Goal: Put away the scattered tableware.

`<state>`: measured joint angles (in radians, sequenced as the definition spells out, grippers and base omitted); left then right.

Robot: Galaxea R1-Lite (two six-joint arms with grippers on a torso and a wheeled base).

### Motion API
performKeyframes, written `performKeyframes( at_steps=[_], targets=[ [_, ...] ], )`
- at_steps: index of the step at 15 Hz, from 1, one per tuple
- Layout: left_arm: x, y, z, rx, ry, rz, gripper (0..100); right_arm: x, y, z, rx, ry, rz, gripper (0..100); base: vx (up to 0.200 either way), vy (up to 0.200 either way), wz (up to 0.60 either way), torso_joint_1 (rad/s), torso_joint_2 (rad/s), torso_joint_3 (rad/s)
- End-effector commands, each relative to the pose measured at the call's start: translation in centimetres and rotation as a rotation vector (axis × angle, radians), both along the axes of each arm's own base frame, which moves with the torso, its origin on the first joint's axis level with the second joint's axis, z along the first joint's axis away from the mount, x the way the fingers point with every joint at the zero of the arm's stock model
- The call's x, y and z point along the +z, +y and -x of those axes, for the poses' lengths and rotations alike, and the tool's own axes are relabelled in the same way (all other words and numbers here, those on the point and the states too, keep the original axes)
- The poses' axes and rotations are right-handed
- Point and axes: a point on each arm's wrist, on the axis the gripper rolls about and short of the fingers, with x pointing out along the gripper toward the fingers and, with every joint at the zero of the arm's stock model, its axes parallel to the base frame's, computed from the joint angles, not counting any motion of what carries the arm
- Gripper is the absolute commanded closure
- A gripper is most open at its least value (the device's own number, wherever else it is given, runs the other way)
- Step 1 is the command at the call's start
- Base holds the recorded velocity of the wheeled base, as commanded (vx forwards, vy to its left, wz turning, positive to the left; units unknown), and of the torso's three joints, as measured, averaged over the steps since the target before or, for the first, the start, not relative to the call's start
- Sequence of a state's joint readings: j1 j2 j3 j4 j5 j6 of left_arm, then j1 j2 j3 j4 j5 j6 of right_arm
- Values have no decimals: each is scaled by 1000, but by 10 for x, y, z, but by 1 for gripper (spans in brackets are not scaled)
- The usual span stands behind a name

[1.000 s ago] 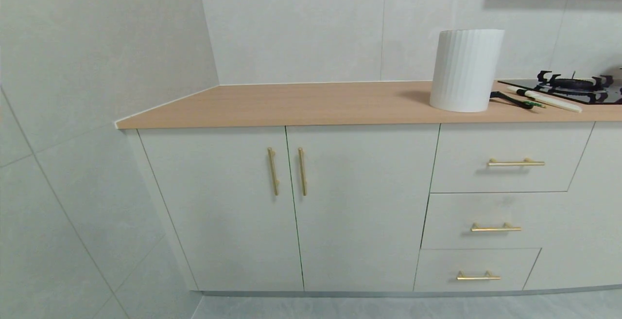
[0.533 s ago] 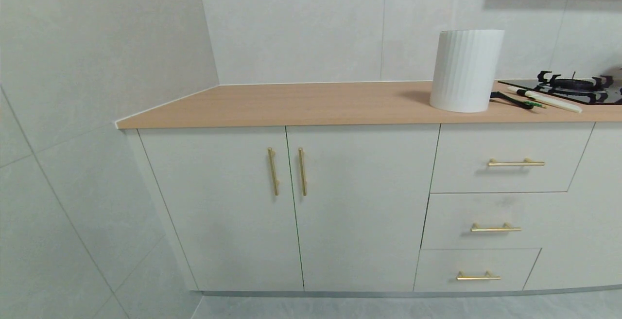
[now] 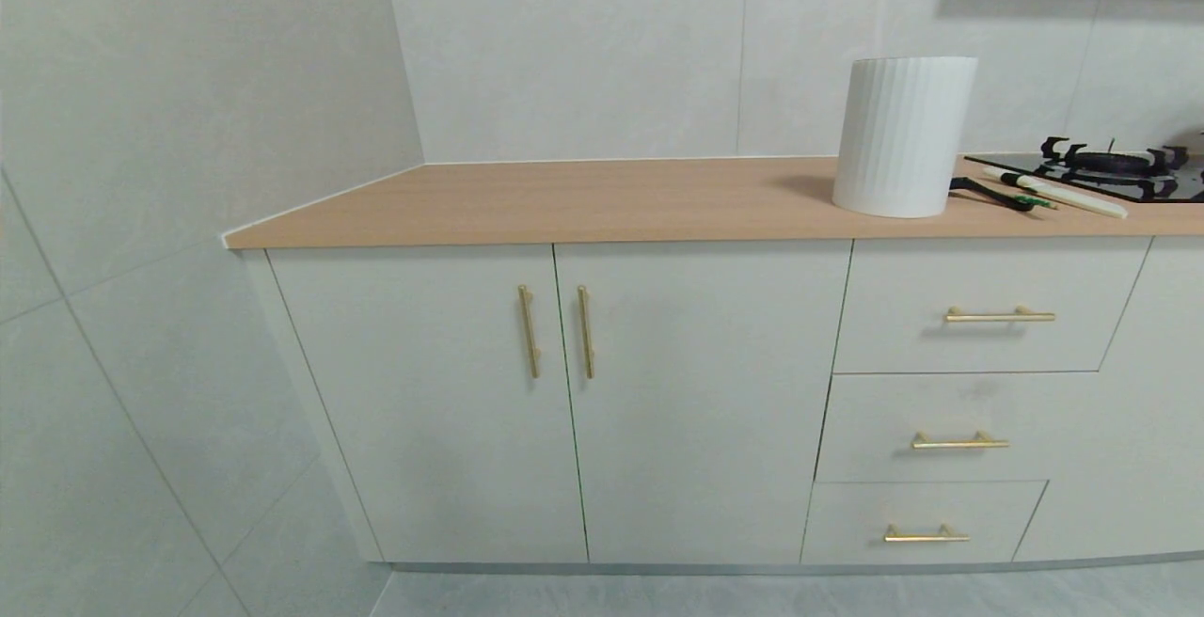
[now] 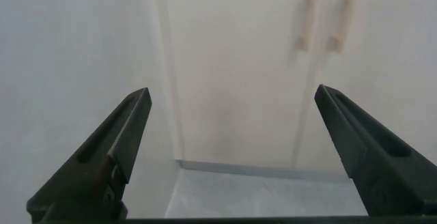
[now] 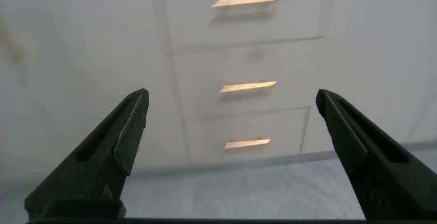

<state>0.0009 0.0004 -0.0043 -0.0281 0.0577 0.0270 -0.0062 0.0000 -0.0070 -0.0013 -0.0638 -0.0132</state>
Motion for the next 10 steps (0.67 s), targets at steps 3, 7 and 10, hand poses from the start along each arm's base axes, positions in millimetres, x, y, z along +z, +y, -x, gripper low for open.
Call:
performKeyframes(
  at_steps=[3,7,10],
  targets=[
    [-5,-1,0,-51,40,-3,0,-2,0,-1,9,16,19,0,0,0,0,0,0,0],
    [-5,-1,0,-53,39,-35,0,-2,0,-1,12,16,19,0,0,0,0,0,0,0],
    [-4,-1,0,-54,34,25,0,-2,0,-1,15,14,-7,0,0,0,0,0,0,0]
  ],
)
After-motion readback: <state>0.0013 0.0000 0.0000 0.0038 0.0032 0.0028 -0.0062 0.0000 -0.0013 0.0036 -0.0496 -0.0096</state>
